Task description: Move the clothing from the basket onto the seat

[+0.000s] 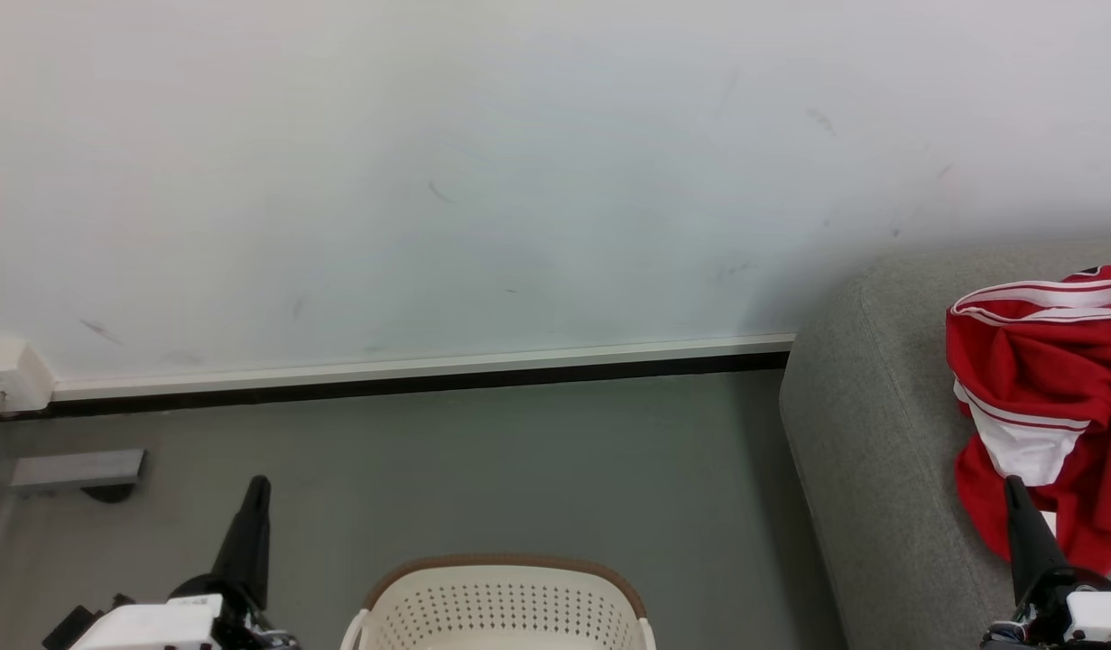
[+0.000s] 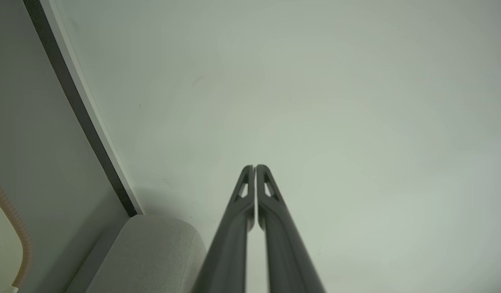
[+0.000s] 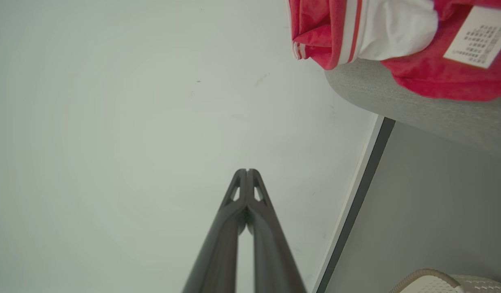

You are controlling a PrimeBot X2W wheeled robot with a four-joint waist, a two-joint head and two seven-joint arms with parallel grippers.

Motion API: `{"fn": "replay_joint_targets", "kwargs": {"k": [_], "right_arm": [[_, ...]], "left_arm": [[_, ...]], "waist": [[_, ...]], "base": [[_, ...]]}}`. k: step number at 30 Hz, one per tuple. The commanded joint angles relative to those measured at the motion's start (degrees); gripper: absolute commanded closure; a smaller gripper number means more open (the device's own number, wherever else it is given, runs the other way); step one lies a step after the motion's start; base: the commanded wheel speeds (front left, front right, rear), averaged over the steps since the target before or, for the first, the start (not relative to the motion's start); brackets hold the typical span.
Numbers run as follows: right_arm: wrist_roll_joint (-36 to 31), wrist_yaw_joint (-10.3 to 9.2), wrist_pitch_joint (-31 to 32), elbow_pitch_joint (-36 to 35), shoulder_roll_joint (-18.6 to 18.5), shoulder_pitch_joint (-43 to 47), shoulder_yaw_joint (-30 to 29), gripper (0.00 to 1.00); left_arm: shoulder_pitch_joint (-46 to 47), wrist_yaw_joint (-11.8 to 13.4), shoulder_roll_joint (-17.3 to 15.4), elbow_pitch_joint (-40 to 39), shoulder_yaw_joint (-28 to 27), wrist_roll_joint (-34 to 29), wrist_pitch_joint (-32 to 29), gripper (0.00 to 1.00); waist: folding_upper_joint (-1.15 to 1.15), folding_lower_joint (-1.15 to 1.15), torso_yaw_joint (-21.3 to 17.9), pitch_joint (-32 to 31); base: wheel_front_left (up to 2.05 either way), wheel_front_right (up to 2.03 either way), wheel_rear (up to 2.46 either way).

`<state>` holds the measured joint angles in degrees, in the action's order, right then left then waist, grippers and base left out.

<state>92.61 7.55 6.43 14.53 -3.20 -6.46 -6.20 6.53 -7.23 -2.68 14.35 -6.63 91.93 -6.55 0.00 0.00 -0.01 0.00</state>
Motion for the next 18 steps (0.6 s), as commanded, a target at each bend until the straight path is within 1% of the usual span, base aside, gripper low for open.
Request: {"fn": "replay_joint_targets", "kwargs": {"k": [1,18], "right_arm": [[0.09,-0.12,-0.08,-0.27,0.11,-0.40,-0.26,1.00],[0.03,-0.12,-0.05,-0.27,0.12,-0.39,-0.30,1.00]], "left_arm": [[0.35,-0.32,-0.39,-0.13,-0.03,0.72,-0.31,1.00],[0.35,-0.30,-0.39,-0.11,-0.02,0.72,-0.31,1.00]], "waist": [[0.00,0.00,0.01,0.00],[0.00,0.00,0.01,0.00]], "base": [[0.00,0.00,0.00],[0.00,0.00,0.00]]}}
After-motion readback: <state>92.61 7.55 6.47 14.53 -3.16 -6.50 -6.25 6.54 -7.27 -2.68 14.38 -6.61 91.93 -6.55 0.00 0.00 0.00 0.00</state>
